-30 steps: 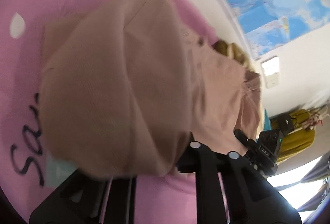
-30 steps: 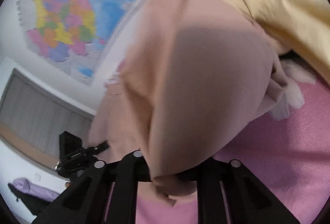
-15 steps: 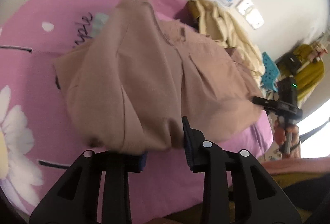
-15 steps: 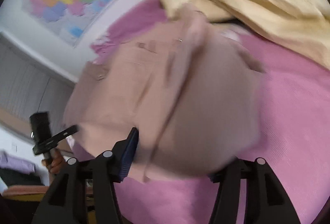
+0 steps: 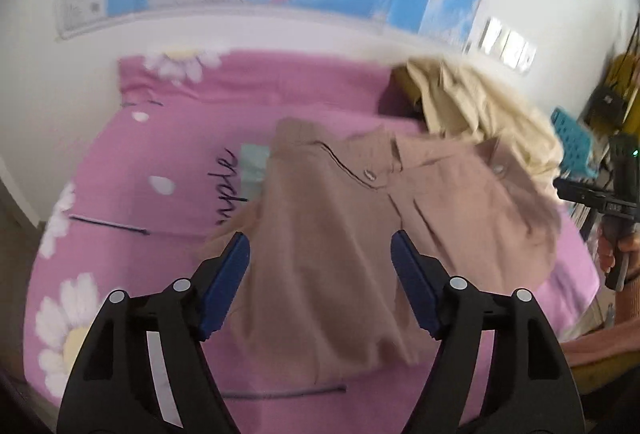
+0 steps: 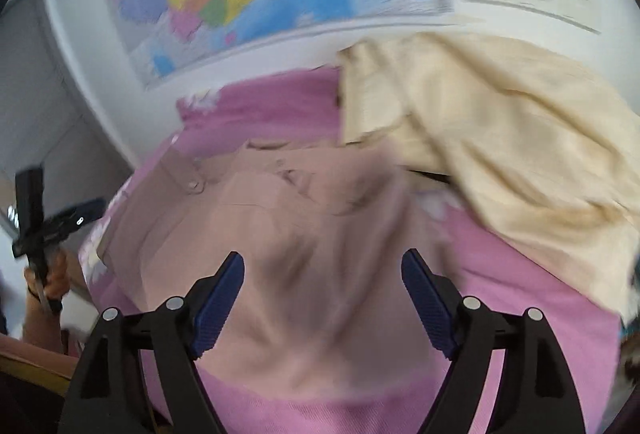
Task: Fold large clothes
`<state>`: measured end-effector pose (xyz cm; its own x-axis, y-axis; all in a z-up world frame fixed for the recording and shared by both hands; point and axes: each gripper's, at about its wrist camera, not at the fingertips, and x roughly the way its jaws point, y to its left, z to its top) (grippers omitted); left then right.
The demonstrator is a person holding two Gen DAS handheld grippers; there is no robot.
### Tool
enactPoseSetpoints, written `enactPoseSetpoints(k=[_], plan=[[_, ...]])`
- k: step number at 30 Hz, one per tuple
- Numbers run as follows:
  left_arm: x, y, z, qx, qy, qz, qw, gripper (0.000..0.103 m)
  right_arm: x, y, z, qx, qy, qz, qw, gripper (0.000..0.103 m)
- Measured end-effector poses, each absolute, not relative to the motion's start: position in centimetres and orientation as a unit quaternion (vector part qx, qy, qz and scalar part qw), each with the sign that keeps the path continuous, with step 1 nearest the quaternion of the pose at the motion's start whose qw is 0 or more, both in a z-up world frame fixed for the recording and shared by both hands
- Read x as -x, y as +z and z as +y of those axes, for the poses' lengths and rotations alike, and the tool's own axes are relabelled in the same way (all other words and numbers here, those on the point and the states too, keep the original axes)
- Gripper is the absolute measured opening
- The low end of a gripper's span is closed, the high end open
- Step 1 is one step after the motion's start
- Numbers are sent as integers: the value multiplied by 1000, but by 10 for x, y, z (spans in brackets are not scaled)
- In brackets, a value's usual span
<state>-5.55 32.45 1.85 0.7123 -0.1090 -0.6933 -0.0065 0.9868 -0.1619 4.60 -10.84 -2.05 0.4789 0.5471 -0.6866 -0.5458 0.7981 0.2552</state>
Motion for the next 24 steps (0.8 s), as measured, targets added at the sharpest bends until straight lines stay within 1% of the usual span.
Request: enactPoseSetpoints(k=[3,4,5,6,7,8,9,10,11,12,13,14,18,21,24], plan=[[26,5,304,3,15,409,913,70,-58,-38,-63,55,327,404,852,79],[22,2,299,-12,24,415,909,65,-64,-45,-54,57,332,411,847,79],[14,-4,297,-21,28,428,903,60,-68,-51,-47,59,335,418,843,77],[8,-9,298,-19,25,436,899,58,-70,-55,-41,63,334,422,840,70],[8,-10,302,-14,23,438,898,53,-71,-60,-35,70,335,426,837,59],[3,-12,304,-7,21,441,897,44,-73,-66,-29,82,338,429,834,53],[-1,-14,306,-1,20,444,896,39,-73,-69,-28,88,341,429,832,40],[-5,-16,309,8,21,447,894,30,-73,-71,-26,89,344,428,831,22],[-5,-17,310,16,18,448,894,20,-76,-70,-26,79,354,431,826,15],[-7,-15,313,29,12,447,894,16,-77,-68,-26,72,355,430,827,11],[-6,-12,312,36,9,445,895,11,-78,-61,-28,65,358,423,830,8],[-8,-7,315,41,9,440,897,9,-78,-51,-29,59,362,410,835,7],[-15,15,317,50,7,415,908,8,-81,-12,-29,48,367,367,854,7],[-23,27,322,57,13,398,916,8,-85,17,-20,75,342,325,878,5],[-31,29,329,67,28,391,918,8,-100,28,-15,70,332,316,886,4]])
